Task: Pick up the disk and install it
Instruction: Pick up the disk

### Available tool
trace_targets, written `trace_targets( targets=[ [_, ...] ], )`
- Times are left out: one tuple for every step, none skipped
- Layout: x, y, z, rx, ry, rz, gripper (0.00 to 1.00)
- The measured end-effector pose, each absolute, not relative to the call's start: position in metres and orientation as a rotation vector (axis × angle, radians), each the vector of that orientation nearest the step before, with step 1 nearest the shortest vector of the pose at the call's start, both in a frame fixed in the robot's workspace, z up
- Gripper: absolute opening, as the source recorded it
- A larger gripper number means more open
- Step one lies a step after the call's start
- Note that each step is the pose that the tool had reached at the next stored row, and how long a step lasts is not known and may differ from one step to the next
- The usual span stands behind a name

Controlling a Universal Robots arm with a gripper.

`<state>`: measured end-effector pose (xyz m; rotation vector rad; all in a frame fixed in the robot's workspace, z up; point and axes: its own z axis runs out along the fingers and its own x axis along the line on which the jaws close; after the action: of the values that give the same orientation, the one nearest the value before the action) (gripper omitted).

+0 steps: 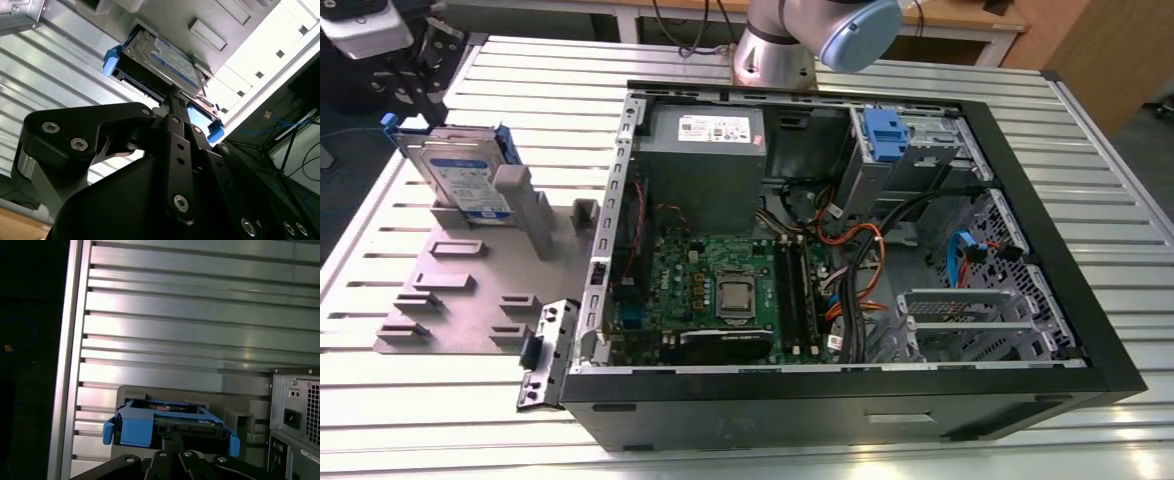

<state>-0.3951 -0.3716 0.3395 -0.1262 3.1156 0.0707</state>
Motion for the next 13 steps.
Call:
trace_targets(
  targets=[
    [-0.3951,-0.3716,0.3393,-0.152,3.115,0.071,0.11],
    [-0.3951,-0.3716,0.3390,-0.178,3.114,0.071,0.11],
    [-0.3951,-0.3716,0.3388,-0.206,3.113,0.072,0.11],
    [-0.3951,-0.3716,0.3386,-0.233,3.111,0.072,0.11],
    [-0.3951,-0.3716,0.3384,-0.259,3.109,0.072,0.11],
    [-0.3951,-0.3716,0.3383,-0.284,3.108,0.072,0.11],
    [-0.3951,-0.3716,0.3382,-0.308,3.106,0.073,0.11],
    [-0.3951,-0.3716,0.3382,-0.331,3.104,0.073,0.11],
    [-0.3951,-0.3716,0.3381,-0.354,3.101,0.073,0.11],
    [-0.3951,-0.3716,0.3381,-0.372,3.099,0.074,0.11],
    [-0.3951,-0.3716,0.3381,-0.387,3.098,0.074,0.11],
    [-0.3951,-0.3716,0.3381,-0.402,3.096,0.074,0.11],
    [-0.3951,-0.3716,0.3381,-0.416,3.095,0.074,0.11]
  ],
)
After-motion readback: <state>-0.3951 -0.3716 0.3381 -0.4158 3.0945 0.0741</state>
